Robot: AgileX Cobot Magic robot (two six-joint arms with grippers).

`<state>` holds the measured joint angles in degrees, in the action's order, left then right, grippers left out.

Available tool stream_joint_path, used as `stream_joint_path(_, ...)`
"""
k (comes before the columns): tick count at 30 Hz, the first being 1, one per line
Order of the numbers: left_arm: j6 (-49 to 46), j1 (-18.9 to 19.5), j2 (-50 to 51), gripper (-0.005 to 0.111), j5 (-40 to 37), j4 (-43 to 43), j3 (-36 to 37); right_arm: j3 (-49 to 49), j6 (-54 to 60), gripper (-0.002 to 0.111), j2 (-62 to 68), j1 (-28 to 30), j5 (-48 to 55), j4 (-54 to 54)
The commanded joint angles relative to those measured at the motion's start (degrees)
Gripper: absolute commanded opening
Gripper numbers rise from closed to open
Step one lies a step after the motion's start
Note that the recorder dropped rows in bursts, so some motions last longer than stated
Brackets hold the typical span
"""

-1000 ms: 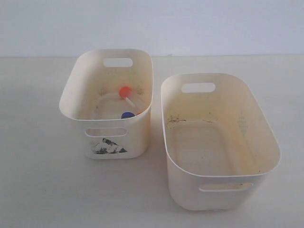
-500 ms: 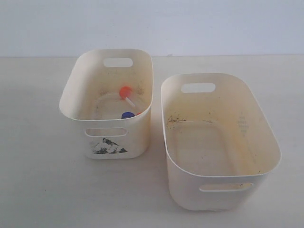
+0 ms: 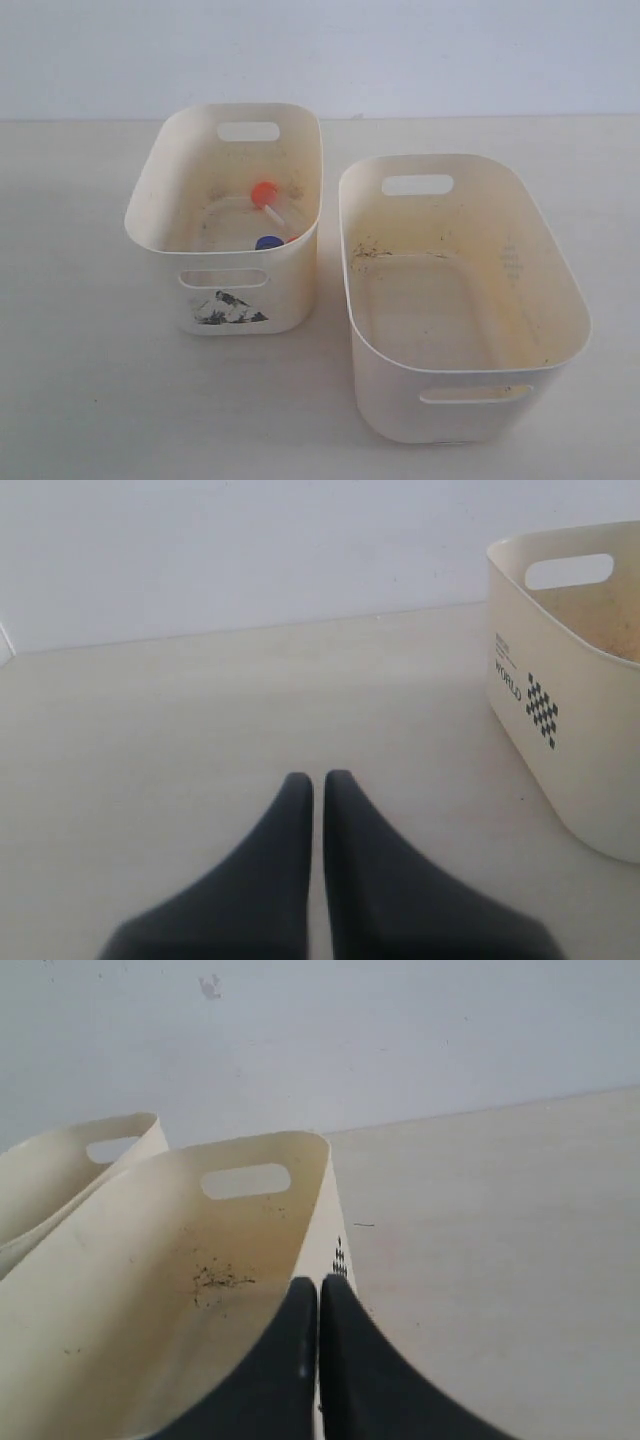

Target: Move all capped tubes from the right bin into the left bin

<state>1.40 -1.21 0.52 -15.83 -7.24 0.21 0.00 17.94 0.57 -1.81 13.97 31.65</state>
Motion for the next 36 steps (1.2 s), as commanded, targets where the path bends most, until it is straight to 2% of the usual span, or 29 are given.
stream_joint_path(1, 0.7, 0.1, -0.1, 0.004, 0.9, 0.4, -0.2, 0.0, -5.0, 0.0, -0.6, 0.1, 1.9, -8.7)
stream_joint_path(10, 0.7, 0.1, -0.1, 0.004, 0.9, 0.4, -0.2, 0.0, -23.0, 0.0, -0.6, 0.1, 4.8, -26.5)
stream_joint_path(36, 0.7, 0.1, -0.1, 0.004, 0.9, 0.4, -0.2, 0.0, -25.6, 0.0, -0.6, 0.1, 4.6, -26.2)
